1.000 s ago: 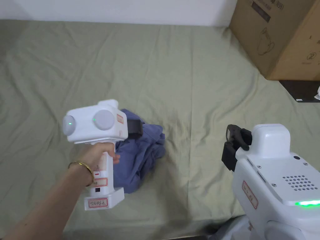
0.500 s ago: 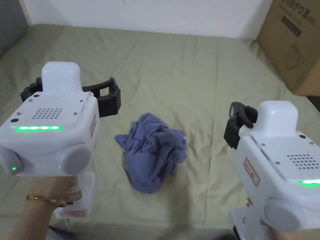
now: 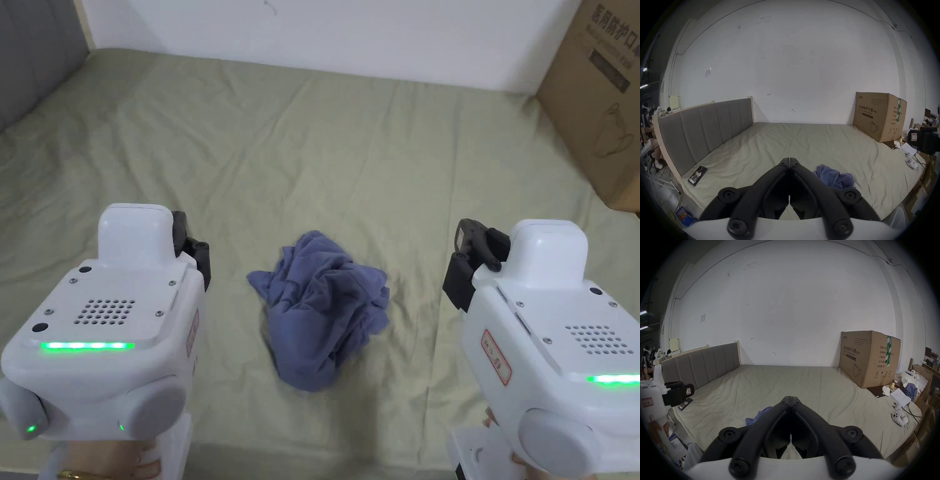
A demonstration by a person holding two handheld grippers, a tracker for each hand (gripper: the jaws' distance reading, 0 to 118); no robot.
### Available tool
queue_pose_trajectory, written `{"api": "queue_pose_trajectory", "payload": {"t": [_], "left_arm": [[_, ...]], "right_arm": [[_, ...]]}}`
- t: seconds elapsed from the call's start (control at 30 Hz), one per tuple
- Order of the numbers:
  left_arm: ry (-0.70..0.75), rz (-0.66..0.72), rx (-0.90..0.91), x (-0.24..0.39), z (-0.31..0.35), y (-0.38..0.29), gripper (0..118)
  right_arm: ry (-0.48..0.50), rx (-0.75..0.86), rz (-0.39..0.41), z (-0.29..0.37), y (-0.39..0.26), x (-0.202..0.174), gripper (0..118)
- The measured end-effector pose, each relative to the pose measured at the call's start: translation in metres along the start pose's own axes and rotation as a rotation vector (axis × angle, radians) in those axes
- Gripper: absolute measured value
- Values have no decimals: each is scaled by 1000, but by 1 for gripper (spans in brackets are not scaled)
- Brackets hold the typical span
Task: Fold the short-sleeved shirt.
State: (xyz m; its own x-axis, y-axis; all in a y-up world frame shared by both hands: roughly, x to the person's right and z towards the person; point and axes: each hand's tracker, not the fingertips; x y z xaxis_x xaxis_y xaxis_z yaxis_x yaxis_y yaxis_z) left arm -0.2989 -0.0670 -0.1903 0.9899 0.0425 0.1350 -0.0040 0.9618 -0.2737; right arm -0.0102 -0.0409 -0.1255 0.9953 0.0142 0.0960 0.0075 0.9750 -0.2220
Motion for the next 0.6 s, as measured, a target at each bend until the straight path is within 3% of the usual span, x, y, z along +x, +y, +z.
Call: {"api": "queue_pose_trajectory", "payload": {"t": [0.27,0.3,0.33,0.37,0.4,0.43,0.5,0.53,0.6], "left_arm": [[-16,14,-108,4,-15,0,0],[-19,12,-168,7,-27,8,7],[-38,34,-224,7,-38,11,23],[-49,52,-278,6,-50,12,61],[-56,83,-387,3,-71,11,92],[-59,110,-439,1,-88,10,110],[-73,150,-548,-1,-126,7,112],[-67,155,-620,2,-89,4,112],[-59,104,-759,14,-111,-1,112]], "right_arm": [[2,-24,-1,-7,-4,2,0],[2,-27,-1,-8,-4,2,0],[2,-30,-1,-9,-4,3,0],[1,-33,-1,-10,-4,4,0],[-1,-36,0,-11,-5,5,0],[-2,-42,1,-12,-6,6,0],[-2,-57,2,-15,-8,9,0],[-7,-65,3,-16,-11,10,0],[-14,-82,4,-18,-15,14,0]]}}
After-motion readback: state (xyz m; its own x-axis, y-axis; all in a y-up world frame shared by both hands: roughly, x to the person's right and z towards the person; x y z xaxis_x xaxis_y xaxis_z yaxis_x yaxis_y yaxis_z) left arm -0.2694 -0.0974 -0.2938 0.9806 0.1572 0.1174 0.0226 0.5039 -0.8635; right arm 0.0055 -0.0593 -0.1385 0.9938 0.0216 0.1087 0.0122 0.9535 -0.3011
